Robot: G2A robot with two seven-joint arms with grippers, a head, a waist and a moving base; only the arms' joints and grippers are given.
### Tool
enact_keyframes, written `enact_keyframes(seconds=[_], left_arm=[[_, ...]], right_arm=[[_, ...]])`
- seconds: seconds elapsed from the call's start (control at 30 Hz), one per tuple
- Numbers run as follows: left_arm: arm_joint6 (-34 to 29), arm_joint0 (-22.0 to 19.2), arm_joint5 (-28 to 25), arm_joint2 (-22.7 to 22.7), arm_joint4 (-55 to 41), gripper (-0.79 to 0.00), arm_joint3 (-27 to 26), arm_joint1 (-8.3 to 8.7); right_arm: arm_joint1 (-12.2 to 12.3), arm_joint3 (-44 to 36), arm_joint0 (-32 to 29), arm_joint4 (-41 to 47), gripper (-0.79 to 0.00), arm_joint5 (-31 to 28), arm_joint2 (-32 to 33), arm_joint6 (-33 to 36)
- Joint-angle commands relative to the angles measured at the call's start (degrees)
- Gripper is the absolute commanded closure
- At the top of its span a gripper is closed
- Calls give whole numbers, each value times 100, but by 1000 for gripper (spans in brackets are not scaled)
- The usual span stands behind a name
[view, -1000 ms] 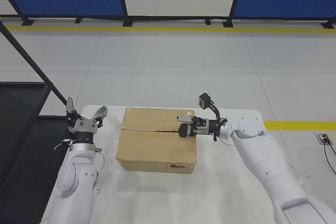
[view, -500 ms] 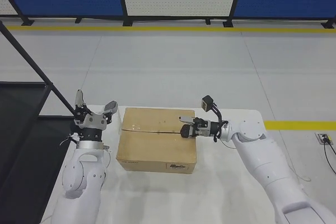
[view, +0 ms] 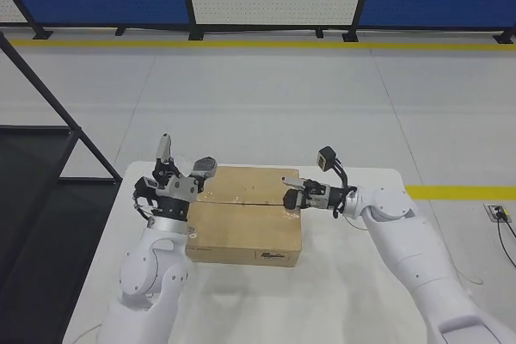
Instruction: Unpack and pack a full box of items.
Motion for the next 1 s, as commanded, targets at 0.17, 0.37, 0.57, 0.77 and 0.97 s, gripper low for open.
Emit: enact_keyframes(seconds=[0.17, 0.37, 0.57, 0.77, 0.97], left_arm=[[78, -123, 116, 482, 372, -785, 107, -76], [115, -216, 203, 836, 583, -785, 189, -147], [126, -279, 303, 1114, 715, -785, 376, -215], [151, -306, 281, 1281, 877, -785, 542, -274], [144, -317, 149, 1254, 883, -785, 483, -316]], right_arm=[[93, -332, -229, -30, -785, 41, 118, 6], [153, -536, -378, -42, -785, 89, 192, -33], [195, -678, -489, -20, -785, 89, 248, -84], [223, -737, -521, 2, -785, 78, 277, -93], [261, -737, -517, -2, -785, 43, 324, -66]])
